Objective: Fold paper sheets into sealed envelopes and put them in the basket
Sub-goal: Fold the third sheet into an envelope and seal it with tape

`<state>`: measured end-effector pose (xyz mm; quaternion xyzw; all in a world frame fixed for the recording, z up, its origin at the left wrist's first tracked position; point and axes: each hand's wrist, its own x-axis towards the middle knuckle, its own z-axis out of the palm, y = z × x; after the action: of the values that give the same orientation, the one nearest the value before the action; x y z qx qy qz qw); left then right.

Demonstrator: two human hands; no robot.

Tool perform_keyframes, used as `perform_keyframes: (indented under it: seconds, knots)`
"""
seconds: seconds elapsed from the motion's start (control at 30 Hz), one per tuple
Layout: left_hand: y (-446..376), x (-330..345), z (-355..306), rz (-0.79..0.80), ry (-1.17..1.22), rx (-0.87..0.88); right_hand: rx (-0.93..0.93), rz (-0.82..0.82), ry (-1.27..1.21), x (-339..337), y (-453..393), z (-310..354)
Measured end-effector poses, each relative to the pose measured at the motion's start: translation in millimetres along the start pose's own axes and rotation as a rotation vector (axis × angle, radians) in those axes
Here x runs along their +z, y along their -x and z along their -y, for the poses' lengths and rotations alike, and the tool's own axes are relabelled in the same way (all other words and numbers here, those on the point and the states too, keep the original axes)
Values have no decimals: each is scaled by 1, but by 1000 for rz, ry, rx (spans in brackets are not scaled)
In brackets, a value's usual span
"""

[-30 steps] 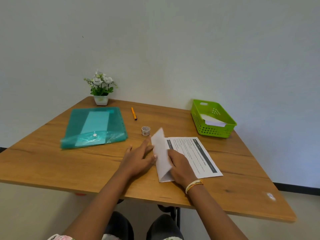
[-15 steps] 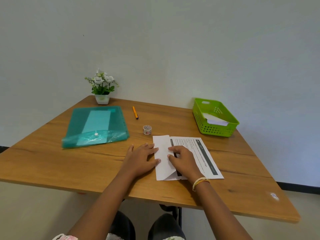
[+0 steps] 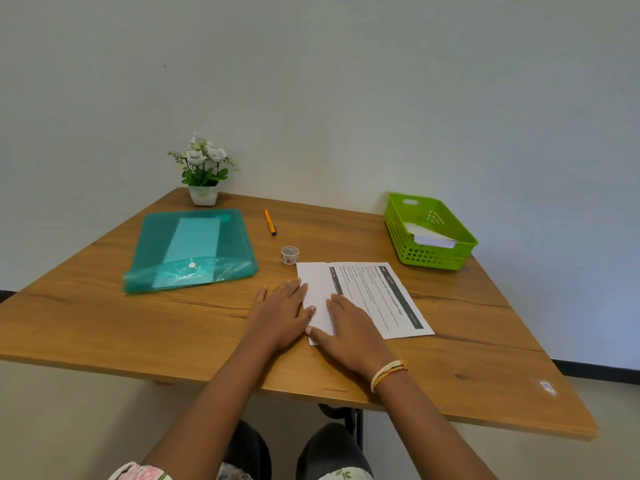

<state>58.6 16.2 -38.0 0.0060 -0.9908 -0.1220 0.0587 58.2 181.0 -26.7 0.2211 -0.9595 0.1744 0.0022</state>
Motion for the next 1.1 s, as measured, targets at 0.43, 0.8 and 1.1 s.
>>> perform_keyframes:
  seconds: [0.43,0.8,1.1]
  knots:
    - [2,2,5,-294,217,-101,1,-268,-110,11,11,5]
    - [4,-5,6,-64,236,33,-68,-449,-381,2,17,8]
    - [7,-8,5,-257,454,-3,-138,-445,-462,3,21,6]
